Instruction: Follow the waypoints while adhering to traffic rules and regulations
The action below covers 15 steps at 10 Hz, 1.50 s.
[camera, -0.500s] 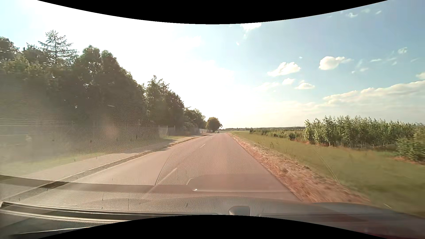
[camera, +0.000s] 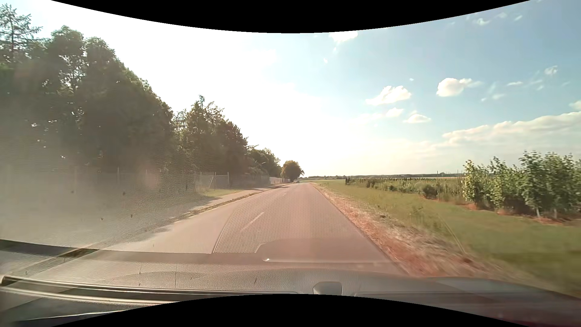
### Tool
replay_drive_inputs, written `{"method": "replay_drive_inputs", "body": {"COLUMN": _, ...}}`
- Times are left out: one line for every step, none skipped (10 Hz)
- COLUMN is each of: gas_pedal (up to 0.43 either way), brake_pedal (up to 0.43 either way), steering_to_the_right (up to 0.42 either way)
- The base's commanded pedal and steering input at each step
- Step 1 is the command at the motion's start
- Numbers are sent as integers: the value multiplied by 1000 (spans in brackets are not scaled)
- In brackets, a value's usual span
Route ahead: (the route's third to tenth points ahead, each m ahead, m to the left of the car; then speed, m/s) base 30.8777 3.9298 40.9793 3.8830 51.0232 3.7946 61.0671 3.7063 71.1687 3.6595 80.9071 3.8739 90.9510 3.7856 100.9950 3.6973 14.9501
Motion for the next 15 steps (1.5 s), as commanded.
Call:
{"method": "replay_drive_inputs", "body": {"gas_pedal": 130, "brake_pedal": 6, "steering_to_the_right": -2}}
{"method": "replay_drive_inputs", "body": {"gas_pedal": 130, "brake_pedal": 6, "steering_to_the_right": -2}}
{"method": "replay_drive_inputs", "body": {"gas_pedal": 130, "brake_pedal": 6, "steering_to_the_right": -2}}
{"method": "replay_drive_inputs", "body": {"gas_pedal": 118, "brake_pedal": 6, "steering_to_the_right": -2}}
{"method": "replay_drive_inputs", "body": {"gas_pedal": 118, "brake_pedal": 6, "steering_to_the_right": -2}}
{"method": "replay_drive_inputs", "body": {"gas_pedal": 118, "brake_pedal": 6, "steering_to_the_right": -2}}
{"method": "replay_drive_inputs", "body": {"gas_pedal": 110, "brake_pedal": 6, "steering_to_the_right": -2}}
{"method": "replay_drive_inputs", "body": {"gas_pedal": 110, "brake_pedal": 6, "steering_to_the_right": -2}}
{"method": "replay_drive_inputs", "body": {"gas_pedal": 110, "brake_pedal": 6, "steering_to_the_right": -2}}
{"method": "replay_drive_inputs", "body": {"gas_pedal": 110, "brake_pedal": 6, "steering_to_the_right": -2}}
{"method": "replay_drive_inputs", "body": {"gas_pedal": 110, "brake_pedal": 6, "steering_to_the_right": -2}}
{"method": "replay_drive_inputs", "body": {"gas_pedal": 110, "brake_pedal": 6, "steering_to_the_right": -2}}
{"method": "replay_drive_inputs", "body": {"gas_pedal": 110, "brake_pedal": 6, "steering_to_the_right": -2}}
{"method": "replay_drive_inputs", "body": {"gas_pedal": 110, "brake_pedal": 6, "steering_to_the_right": -4}}
{"method": "replay_drive_inputs", "body": {"gas_pedal": 110, "brake_pedal": 6, "steering_to_the_right": -4}}
